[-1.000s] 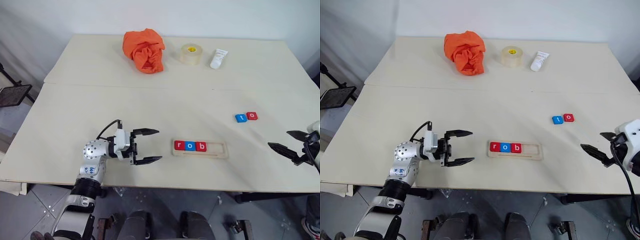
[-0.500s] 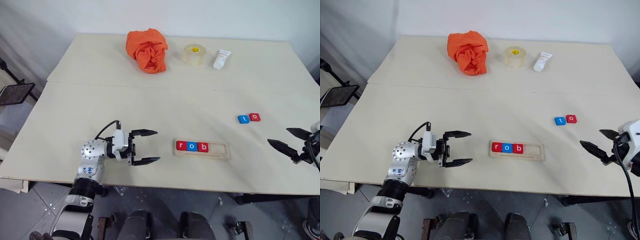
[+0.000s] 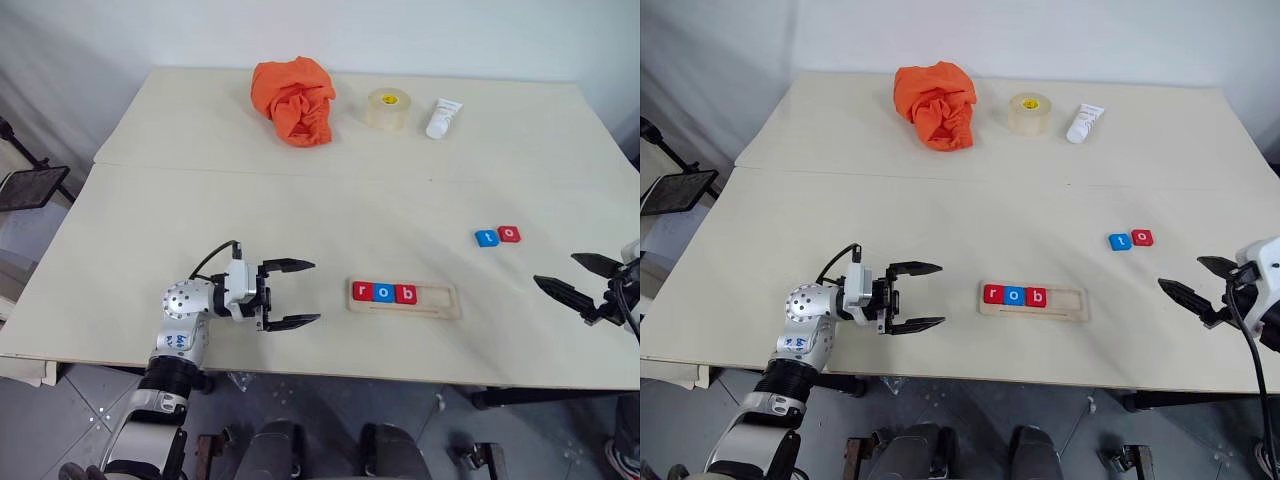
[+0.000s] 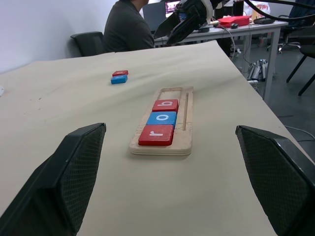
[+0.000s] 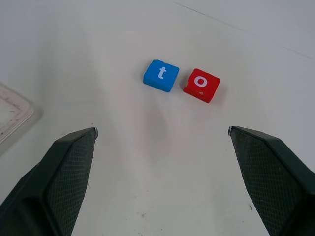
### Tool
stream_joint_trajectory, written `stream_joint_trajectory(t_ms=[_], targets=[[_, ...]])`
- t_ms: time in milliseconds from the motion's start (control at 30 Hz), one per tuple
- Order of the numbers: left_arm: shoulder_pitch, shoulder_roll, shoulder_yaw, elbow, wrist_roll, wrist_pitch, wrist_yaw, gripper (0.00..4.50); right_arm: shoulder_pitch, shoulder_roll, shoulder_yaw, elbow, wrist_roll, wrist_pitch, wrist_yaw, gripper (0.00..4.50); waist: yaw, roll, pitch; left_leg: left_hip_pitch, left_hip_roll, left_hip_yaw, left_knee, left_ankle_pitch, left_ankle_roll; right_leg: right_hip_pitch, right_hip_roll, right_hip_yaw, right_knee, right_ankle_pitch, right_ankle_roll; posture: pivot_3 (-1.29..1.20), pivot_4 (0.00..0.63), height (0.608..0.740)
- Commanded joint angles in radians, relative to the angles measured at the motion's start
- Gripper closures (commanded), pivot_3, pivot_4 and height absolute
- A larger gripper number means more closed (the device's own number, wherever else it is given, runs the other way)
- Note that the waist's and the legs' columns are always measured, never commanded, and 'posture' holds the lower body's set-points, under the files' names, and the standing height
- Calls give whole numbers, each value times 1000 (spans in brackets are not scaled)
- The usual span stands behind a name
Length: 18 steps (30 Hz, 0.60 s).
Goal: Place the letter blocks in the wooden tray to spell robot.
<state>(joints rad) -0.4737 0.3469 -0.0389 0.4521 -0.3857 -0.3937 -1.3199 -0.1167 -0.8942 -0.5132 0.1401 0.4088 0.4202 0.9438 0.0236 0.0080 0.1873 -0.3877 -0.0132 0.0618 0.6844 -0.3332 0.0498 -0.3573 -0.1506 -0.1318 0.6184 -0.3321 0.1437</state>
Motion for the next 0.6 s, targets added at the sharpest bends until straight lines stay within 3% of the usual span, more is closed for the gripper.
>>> stream_joint_trajectory(t_ms=[33,233,600], targets=[[-17,-17,3,-6,1,-20,10,0,-139,-4,59,77,-32,57,-102,42,-4,0,0,0,0,1,0,0,0,0,0,1,0,0,0,0,150,740],[3,-23,3,-34,5,-15,27,0,-344,24,169,258,-84,40,-155,42,-9,0,0,0,1,0,-1,0,0,-1,1,-1,0,0,0,0,150,740],[101,0,13,-134,-1,-5,80,0,-714,103,324,774,-259,-149,-283,42,-17,1,0,-2,0,-1,-1,1,0,-1,0,-1,0,0,0,0,150,740]])
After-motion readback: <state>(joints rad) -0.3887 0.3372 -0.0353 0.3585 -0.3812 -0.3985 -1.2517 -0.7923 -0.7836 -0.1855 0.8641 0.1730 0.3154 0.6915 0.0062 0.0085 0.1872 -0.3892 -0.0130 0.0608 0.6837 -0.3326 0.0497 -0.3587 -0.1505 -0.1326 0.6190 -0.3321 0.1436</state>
